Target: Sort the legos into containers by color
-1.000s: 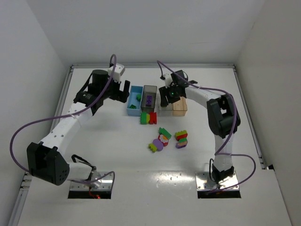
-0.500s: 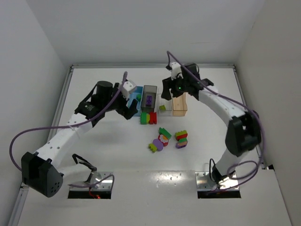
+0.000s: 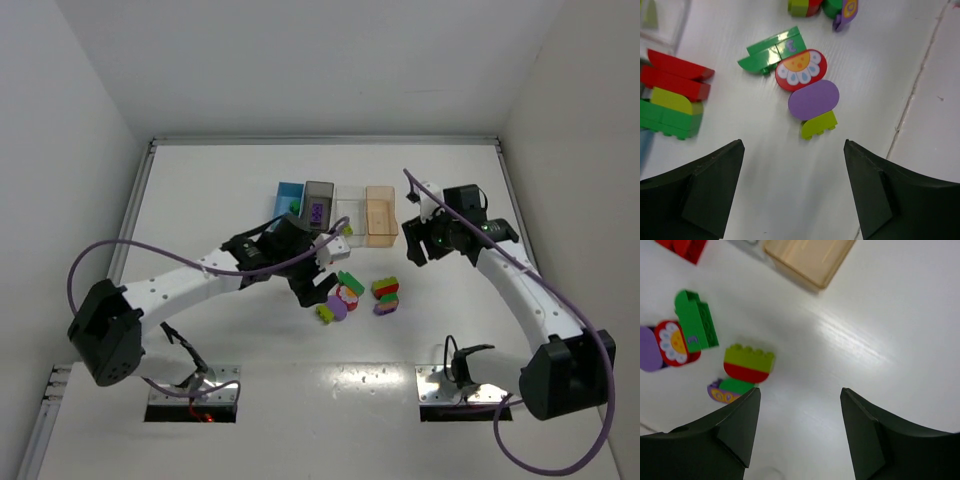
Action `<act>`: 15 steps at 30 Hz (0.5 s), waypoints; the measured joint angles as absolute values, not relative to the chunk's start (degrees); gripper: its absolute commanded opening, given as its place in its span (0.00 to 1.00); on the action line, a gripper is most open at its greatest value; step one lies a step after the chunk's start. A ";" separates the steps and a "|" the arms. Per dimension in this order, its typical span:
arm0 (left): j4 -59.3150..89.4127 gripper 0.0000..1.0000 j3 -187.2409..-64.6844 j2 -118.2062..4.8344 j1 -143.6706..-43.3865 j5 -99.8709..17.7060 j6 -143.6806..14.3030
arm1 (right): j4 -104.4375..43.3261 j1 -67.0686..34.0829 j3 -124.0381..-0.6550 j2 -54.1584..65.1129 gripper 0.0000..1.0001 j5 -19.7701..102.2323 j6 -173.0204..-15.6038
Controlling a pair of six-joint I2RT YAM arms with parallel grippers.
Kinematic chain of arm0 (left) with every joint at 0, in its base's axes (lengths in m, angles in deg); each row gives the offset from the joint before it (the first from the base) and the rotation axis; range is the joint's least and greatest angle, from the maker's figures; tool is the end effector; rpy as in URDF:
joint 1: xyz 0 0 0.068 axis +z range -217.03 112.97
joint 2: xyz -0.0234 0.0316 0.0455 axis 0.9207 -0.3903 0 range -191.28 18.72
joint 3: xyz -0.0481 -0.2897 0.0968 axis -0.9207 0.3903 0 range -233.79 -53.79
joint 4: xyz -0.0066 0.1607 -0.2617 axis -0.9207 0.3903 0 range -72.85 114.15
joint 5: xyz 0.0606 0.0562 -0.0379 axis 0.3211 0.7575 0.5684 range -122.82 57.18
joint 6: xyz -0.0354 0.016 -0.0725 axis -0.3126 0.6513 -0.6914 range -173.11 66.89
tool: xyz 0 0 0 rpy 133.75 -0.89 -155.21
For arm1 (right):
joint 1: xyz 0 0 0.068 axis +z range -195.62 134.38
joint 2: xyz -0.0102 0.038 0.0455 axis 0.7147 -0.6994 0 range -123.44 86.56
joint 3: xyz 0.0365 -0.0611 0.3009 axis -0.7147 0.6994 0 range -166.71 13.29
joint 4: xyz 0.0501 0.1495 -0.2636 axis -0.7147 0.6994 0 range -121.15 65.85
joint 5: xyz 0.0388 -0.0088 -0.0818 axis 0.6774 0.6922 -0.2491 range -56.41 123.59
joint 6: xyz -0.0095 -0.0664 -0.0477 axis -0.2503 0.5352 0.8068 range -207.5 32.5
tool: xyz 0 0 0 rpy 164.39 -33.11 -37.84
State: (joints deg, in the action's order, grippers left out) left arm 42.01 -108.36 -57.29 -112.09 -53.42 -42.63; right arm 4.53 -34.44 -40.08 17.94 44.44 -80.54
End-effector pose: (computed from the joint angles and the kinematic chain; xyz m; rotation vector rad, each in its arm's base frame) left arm 0.2220 -0.2581 0.2527 1.2857 2.0622 -0.7094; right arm 0.2916 0.0713 0.2629 -0.4686 2.4111 0.2650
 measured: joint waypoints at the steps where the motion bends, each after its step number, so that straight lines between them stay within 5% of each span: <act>1: 41.88 0.90 -108.36 -58.64 -112.83 -52.15 -43.74 | 5.62 -34.72 -39.40 18.18 0.66 44.16 -80.23; 15: 35.26 0.99 -107.68 -69.92 -120.11 -37.31 -59.66 | 7.98 -37.65 -38.83 20.19 0.66 43.24 -79.68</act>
